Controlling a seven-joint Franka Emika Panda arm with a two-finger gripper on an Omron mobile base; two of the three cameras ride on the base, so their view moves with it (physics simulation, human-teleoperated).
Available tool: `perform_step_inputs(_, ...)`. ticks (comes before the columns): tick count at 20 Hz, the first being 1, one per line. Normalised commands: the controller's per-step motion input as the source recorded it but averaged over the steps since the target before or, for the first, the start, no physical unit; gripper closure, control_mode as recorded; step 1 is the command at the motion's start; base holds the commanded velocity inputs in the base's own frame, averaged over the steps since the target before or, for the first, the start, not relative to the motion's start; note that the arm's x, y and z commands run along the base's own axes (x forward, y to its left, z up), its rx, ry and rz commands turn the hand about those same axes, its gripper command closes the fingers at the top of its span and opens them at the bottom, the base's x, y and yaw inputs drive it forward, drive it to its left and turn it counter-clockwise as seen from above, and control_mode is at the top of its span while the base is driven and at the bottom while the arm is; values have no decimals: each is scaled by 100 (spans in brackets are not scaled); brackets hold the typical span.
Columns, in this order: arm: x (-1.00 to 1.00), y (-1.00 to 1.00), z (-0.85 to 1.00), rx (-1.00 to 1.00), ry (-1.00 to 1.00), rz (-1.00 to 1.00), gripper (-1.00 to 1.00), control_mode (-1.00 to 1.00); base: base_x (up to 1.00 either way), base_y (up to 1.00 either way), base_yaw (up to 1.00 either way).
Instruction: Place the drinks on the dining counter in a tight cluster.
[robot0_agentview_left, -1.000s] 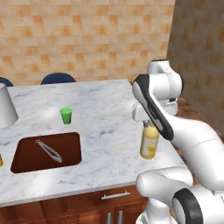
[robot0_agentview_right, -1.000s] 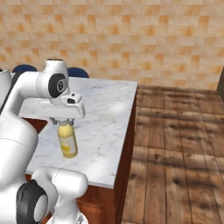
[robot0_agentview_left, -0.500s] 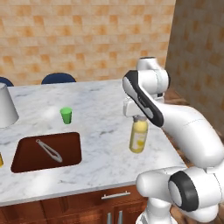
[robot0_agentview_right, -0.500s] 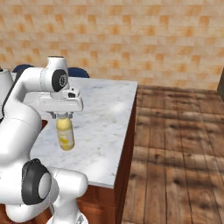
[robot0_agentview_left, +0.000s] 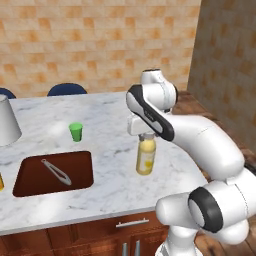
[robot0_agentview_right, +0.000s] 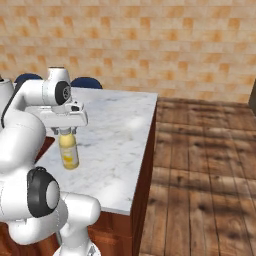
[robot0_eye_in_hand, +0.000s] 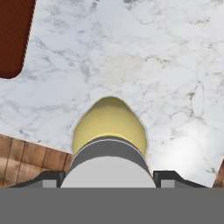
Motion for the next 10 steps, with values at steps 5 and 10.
perform_step_inputs(5, 37, 29, -16, 0, -1, 0, 100, -100, 0, 0, 0)
perform_step_inputs(10, 30, 25, -14, 0, 0, 0, 100, -100, 0, 0, 0)
